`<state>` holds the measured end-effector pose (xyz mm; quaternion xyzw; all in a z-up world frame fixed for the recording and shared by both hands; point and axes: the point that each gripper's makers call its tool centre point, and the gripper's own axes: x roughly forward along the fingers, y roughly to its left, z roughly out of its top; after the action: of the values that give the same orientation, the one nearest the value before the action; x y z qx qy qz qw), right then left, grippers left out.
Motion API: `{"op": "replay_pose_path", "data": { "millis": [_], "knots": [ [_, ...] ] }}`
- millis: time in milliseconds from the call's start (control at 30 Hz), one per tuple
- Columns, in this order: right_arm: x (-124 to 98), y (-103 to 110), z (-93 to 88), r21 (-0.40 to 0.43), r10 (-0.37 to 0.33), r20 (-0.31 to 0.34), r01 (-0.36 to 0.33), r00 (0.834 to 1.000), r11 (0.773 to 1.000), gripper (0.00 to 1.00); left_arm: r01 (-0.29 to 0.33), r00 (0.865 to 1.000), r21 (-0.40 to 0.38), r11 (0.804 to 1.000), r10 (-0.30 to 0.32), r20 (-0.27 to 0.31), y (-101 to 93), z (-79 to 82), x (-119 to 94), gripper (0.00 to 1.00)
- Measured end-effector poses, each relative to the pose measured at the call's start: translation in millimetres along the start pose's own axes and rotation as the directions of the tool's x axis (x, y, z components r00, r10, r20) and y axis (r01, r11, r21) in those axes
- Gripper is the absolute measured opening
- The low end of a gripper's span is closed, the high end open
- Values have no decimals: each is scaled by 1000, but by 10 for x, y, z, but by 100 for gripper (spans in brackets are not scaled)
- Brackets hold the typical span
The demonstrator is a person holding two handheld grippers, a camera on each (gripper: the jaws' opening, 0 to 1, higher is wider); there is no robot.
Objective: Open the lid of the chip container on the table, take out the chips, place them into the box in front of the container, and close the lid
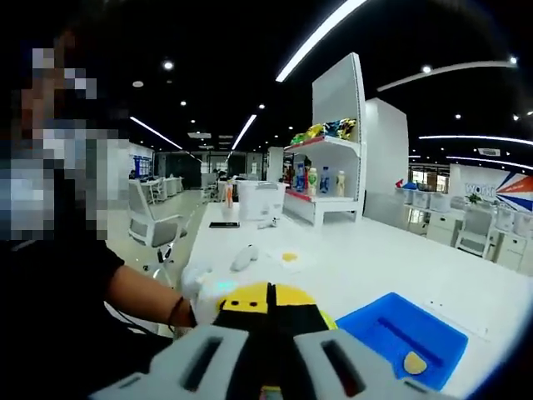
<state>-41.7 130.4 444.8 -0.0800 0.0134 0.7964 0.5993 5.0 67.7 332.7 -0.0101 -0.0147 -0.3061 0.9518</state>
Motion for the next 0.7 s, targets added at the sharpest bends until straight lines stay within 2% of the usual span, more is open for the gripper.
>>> {"op": "replay_pose_path", "data": {
  "millis": [100,133,233,467,700],
  "knots": [
    [3,-41,10,-3,-15,-10,15,1000,1000,0,0,1000,0,1000,0,0,-1,-2,-3,53],
    [1,-51,13,-16,-17,-5,17,1000,1000,0,-1,1000,0,1000,1,-3,-1,-4,-4,53],
    [-13,-39,-6,27,-10,20,9,1000,1000,0,-3,1000,-1,1000,3,0,-5,-6,-7,53],
    [-26,-23,13,35,-17,54,15,998,999,0,-4,1000,-3,1000,4,12,-13,-1,-15,53],
    [-58,-13,43,11,1,68,-2,998,1000,1,-3,999,-7,1000,4,39,-23,16,-16,53]
  ]
}}
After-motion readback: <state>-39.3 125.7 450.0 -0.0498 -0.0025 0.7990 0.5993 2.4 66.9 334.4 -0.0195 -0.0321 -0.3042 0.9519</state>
